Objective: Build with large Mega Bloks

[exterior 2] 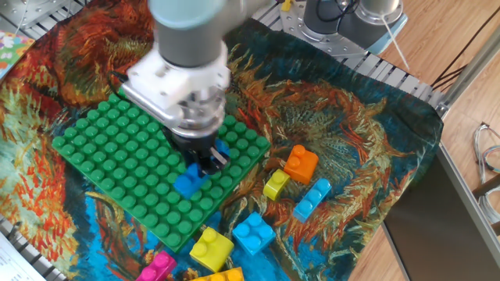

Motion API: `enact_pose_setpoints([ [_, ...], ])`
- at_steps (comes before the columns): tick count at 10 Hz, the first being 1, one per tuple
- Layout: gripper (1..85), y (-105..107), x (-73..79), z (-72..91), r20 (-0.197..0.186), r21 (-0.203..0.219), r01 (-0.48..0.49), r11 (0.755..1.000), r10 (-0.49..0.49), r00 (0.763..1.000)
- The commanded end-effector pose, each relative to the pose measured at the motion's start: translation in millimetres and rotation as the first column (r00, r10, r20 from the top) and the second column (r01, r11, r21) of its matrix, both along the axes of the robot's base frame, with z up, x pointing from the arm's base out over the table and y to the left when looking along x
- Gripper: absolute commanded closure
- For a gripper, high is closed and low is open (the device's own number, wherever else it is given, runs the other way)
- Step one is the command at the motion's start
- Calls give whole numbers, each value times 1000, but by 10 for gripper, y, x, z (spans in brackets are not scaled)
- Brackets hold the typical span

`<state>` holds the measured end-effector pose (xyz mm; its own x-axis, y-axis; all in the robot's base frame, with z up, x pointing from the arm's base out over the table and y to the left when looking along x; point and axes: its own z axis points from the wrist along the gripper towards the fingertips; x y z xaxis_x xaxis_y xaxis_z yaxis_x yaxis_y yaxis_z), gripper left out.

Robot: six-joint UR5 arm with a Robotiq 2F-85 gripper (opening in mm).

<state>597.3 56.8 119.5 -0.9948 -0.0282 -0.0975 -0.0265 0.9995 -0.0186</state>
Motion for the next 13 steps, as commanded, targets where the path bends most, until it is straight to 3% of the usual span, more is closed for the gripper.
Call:
enact_pose_setpoints([
  [1, 843, -220, -32, 8, -10, -19, 22, 1000, -22, 1000],
  [4, 843, -252, -46, -8, -16, -32, 1, 999, -1, 1000],
  [13, 843, -312, -40, -25, -18, -17, -16, 1000, 16, 1000],
])
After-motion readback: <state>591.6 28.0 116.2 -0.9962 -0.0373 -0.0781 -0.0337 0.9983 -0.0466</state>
